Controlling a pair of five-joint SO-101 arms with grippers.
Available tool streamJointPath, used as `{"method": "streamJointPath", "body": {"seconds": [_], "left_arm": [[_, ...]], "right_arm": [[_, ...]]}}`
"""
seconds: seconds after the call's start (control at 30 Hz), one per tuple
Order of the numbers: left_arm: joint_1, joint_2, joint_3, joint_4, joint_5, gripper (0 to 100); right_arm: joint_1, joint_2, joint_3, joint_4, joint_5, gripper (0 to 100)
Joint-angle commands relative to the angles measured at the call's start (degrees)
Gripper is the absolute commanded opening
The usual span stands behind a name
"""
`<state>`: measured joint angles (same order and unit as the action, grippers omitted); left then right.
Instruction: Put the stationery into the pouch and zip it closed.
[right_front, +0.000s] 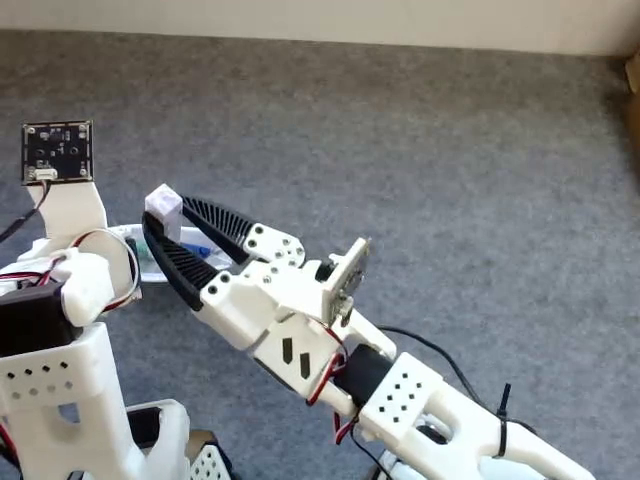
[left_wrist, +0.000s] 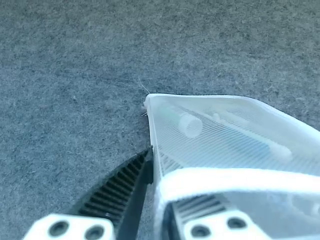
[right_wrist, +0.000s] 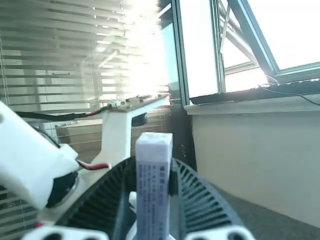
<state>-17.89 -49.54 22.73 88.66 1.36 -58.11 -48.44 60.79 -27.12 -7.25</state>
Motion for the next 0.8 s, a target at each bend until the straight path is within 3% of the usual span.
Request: {"method": "streamJointPath", "body": {"seconds": [0.0, 0.4, 0.6, 0.77], "left_arm": [[1.1, -1.4, -0.2, -1.8, 0.4, 1], [0.7, -1.5, -0.1, -1.6, 0.4, 1], [0.7, -1.5, -0.2, -1.7, 0.4, 1], [0.7, -1.5, -0.1, -1.7, 0.4, 1]], "right_arm": [[-0.9, -0.4, 0.7, -0.7, 0.0, 0.5], [0.0, 3.4, 4.4, -1.2, 0.0, 1.3], [0.0, 3.8, 4.6, -0.7, -0.1, 17.7], [-0.1, 3.3, 5.9, -0.9, -0.1, 18.3]]}}
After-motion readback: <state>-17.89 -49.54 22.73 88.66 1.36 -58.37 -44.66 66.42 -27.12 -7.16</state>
